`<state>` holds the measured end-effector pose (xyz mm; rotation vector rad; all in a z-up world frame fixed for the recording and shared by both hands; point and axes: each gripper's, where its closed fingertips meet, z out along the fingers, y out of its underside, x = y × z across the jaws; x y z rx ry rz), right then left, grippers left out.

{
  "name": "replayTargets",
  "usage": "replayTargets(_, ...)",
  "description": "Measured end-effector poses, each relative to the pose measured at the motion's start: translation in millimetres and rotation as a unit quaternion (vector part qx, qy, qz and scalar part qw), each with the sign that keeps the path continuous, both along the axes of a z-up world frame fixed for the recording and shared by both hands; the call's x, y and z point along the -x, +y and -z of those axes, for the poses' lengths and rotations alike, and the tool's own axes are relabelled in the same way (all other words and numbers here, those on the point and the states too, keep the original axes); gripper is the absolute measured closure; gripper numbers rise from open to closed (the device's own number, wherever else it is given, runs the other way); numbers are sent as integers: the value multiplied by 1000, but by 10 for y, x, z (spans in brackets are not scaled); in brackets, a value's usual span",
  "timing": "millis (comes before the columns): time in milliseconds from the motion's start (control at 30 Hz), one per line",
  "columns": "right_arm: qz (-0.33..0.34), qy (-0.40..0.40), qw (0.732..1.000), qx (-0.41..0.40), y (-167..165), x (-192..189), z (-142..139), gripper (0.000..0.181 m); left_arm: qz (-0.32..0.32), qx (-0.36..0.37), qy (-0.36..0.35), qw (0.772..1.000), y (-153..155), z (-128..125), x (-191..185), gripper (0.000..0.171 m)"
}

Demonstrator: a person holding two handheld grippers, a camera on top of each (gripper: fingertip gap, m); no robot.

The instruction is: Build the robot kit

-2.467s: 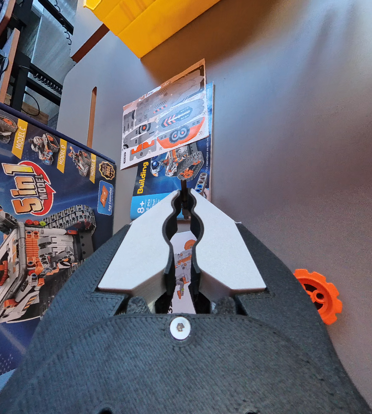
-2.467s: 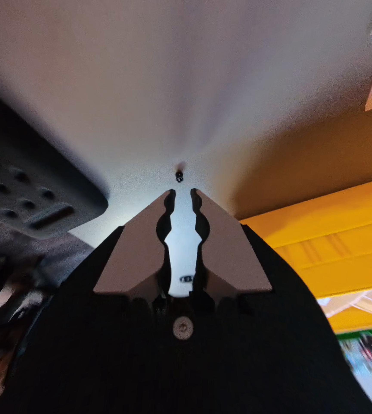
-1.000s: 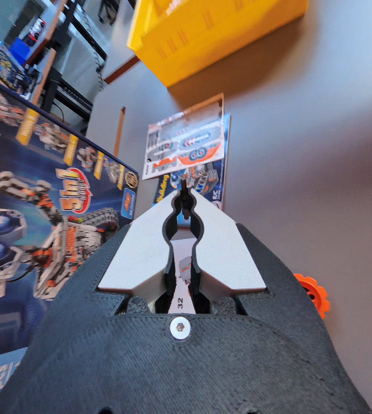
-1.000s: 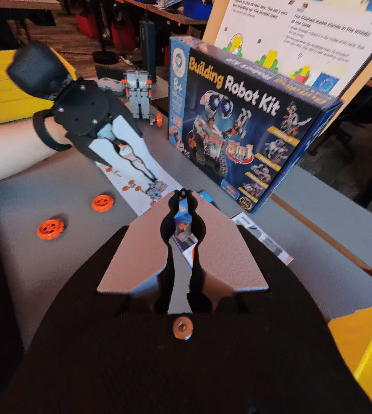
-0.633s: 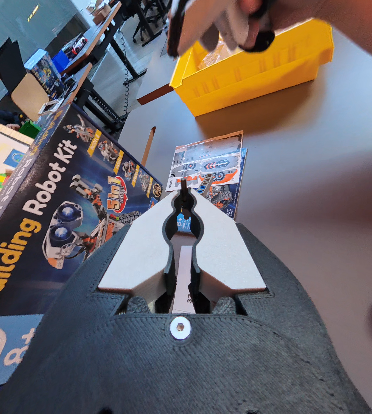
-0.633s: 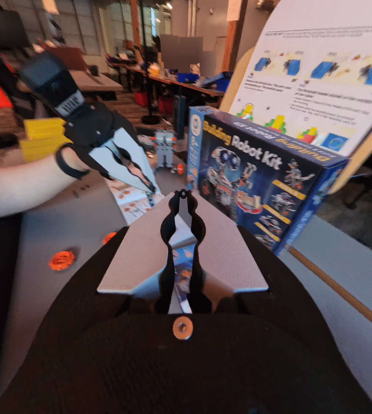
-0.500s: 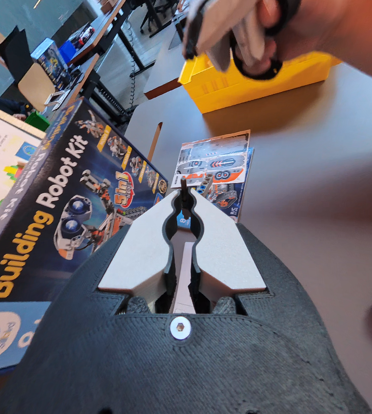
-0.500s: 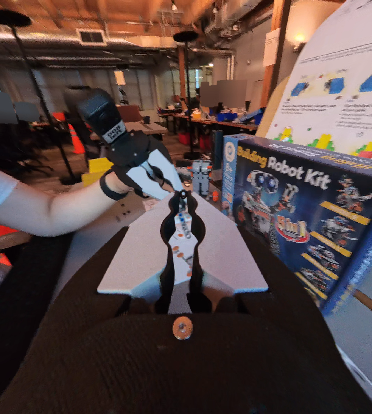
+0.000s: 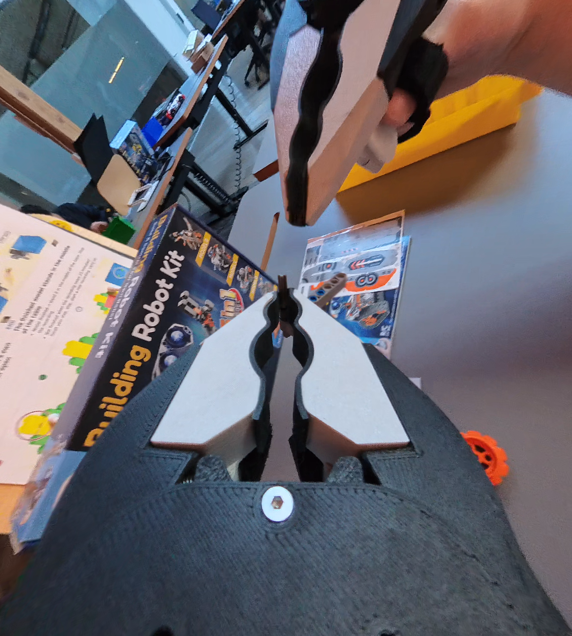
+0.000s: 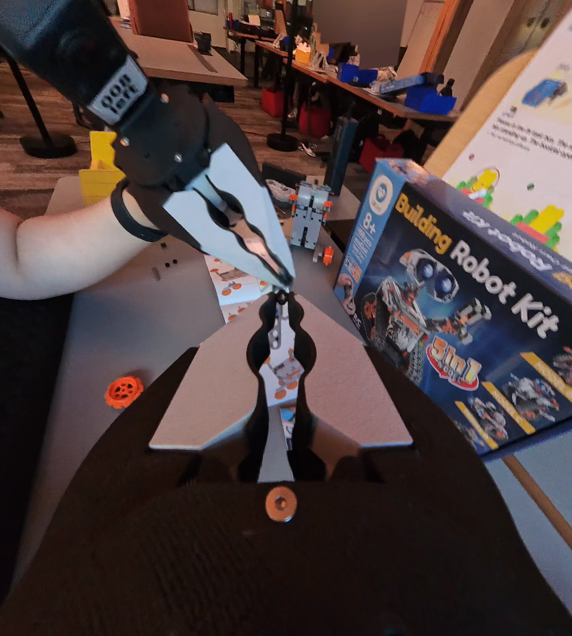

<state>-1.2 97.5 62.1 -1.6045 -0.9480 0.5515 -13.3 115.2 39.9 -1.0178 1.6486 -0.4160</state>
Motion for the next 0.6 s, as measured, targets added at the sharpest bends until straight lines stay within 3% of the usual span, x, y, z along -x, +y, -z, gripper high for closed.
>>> replayTargets(200,12,-68,996,-51,28,76,39,176,-11,-86,21,996,-34,19,-41,171)
replayTargets(300,-8,-50,996,-68,-16,115,-15,176,-17,-113,30,993,-43,41,-64,170)
replayTargets(600,6,-93,993,-67,51,106,120,176,-17,-123,31,992,-58,54,-91,171)
